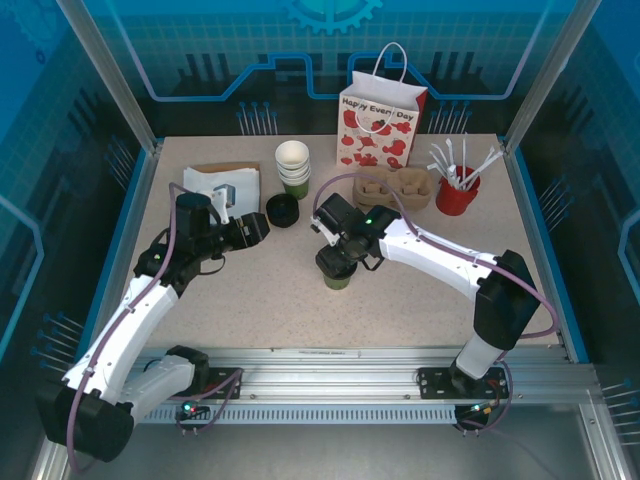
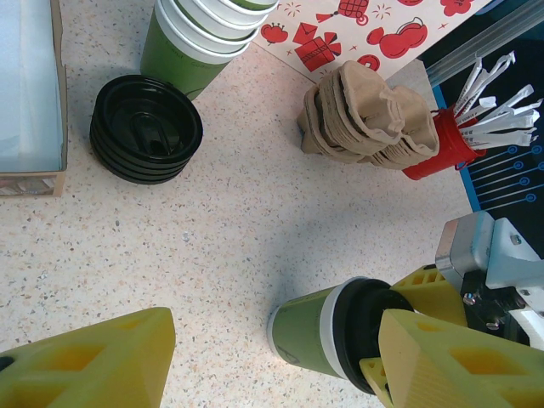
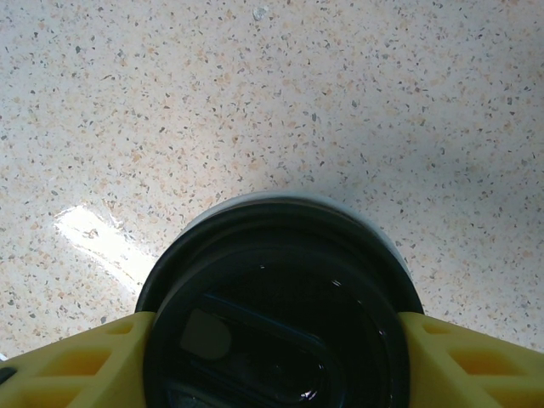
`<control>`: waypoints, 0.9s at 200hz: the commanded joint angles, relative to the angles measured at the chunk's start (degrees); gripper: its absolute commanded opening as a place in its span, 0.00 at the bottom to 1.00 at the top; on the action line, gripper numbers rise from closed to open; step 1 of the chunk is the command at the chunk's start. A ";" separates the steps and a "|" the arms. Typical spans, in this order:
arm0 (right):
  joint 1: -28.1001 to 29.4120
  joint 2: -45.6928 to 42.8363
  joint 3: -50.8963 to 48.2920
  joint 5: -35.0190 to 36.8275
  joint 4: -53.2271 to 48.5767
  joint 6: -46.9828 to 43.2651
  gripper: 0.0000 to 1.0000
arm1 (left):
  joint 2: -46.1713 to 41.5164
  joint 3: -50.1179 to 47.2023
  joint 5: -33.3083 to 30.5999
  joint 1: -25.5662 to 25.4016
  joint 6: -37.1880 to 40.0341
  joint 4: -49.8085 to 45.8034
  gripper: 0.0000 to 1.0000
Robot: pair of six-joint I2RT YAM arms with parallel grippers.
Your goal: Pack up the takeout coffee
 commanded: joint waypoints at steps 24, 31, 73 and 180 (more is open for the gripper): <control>-0.25 0.56 1.33 -0.08 -0.54 -0.63 0.64 | -0.15 -0.05 -0.20 0.18 1.82 -0.65 0.67; -0.37 0.56 1.27 -0.01 -0.46 -0.69 0.63 | -0.15 -0.05 -0.16 0.18 1.83 -0.60 0.67; -0.64 1.08 1.05 -0.19 0.25 -0.96 0.63 | -0.12 0.01 0.11 0.22 1.80 -0.43 0.67; -2.09 1.98 -0.35 -0.82 0.14 -1.61 0.63 | -0.15 -0.60 0.75 0.18 1.56 -0.07 0.67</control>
